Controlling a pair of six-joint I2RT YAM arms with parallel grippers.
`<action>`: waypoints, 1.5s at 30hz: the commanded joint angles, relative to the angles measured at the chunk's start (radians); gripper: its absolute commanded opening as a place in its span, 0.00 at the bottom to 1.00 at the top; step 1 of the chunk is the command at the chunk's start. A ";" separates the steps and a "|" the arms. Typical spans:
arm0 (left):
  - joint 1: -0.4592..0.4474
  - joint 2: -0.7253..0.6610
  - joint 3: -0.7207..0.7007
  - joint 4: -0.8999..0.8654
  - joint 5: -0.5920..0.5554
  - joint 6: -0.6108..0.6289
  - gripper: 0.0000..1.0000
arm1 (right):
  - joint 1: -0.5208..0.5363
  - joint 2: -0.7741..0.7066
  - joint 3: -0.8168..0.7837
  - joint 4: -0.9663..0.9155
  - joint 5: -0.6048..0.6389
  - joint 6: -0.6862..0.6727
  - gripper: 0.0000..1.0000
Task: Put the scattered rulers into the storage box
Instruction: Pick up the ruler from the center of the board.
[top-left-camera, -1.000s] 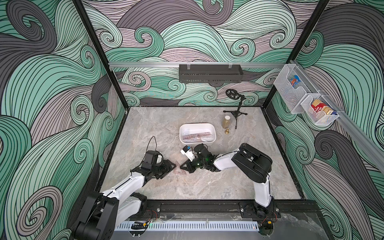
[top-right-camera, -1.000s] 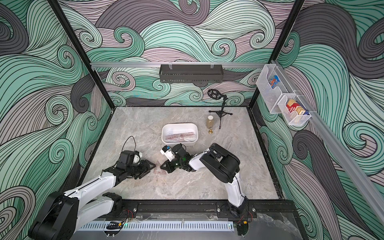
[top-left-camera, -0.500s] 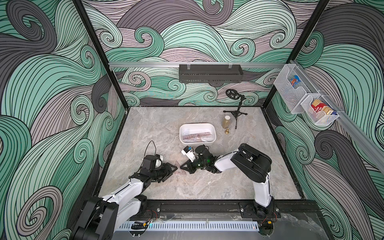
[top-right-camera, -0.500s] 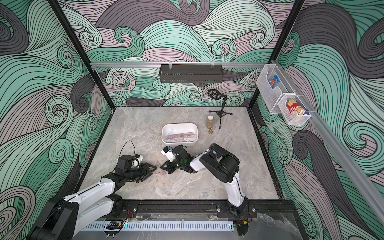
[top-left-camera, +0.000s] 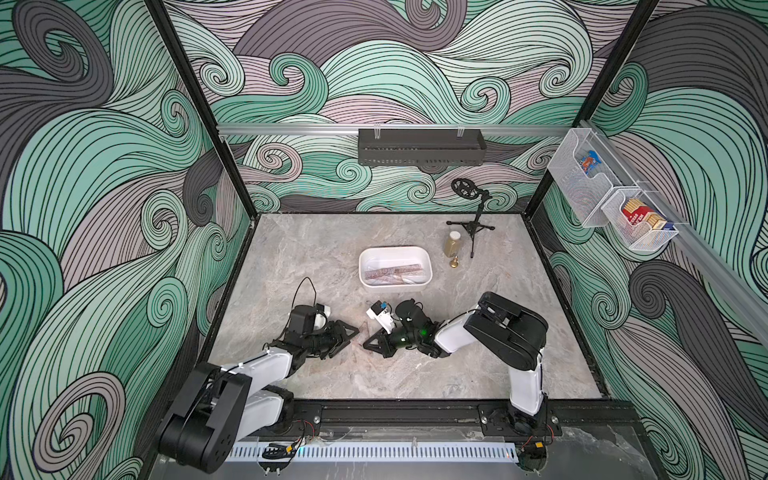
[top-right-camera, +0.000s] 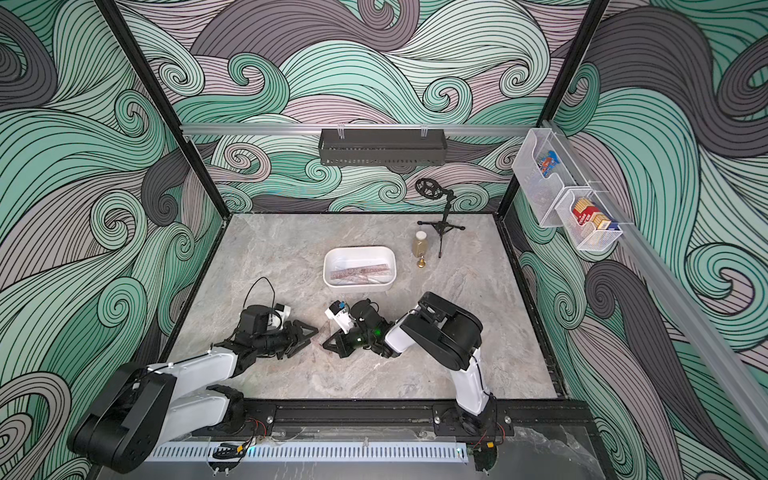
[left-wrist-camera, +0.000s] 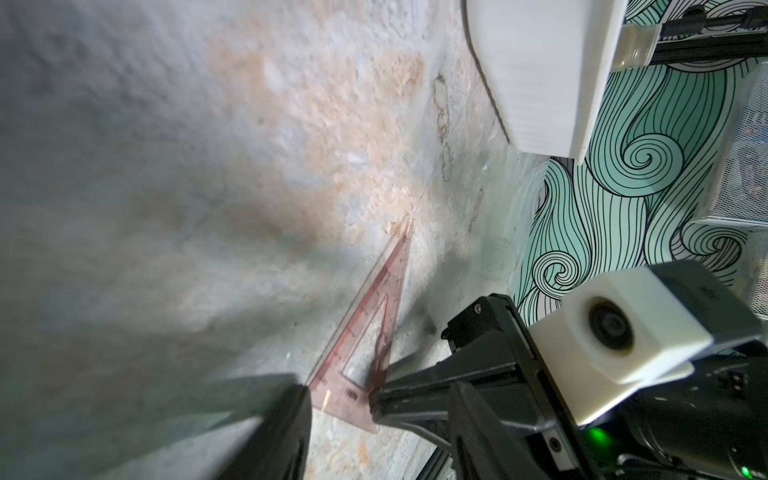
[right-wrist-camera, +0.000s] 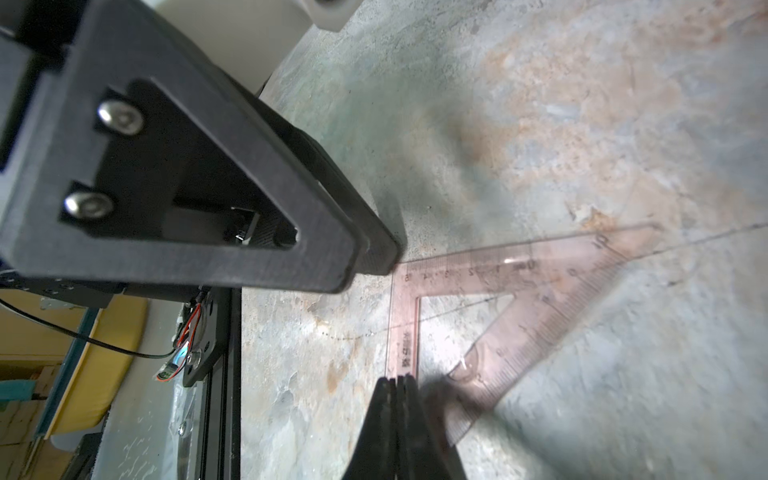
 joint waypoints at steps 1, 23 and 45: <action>0.000 0.073 -0.018 -0.085 -0.075 0.031 0.58 | 0.012 0.006 -0.017 -0.041 -0.013 0.022 0.07; 0.008 0.011 0.104 -0.239 -0.123 0.137 0.73 | -0.046 -0.033 -0.001 -0.027 0.034 -0.001 0.05; 0.005 0.098 -0.005 -0.081 -0.003 0.092 0.70 | -0.061 0.019 -0.049 0.010 0.032 -0.002 0.03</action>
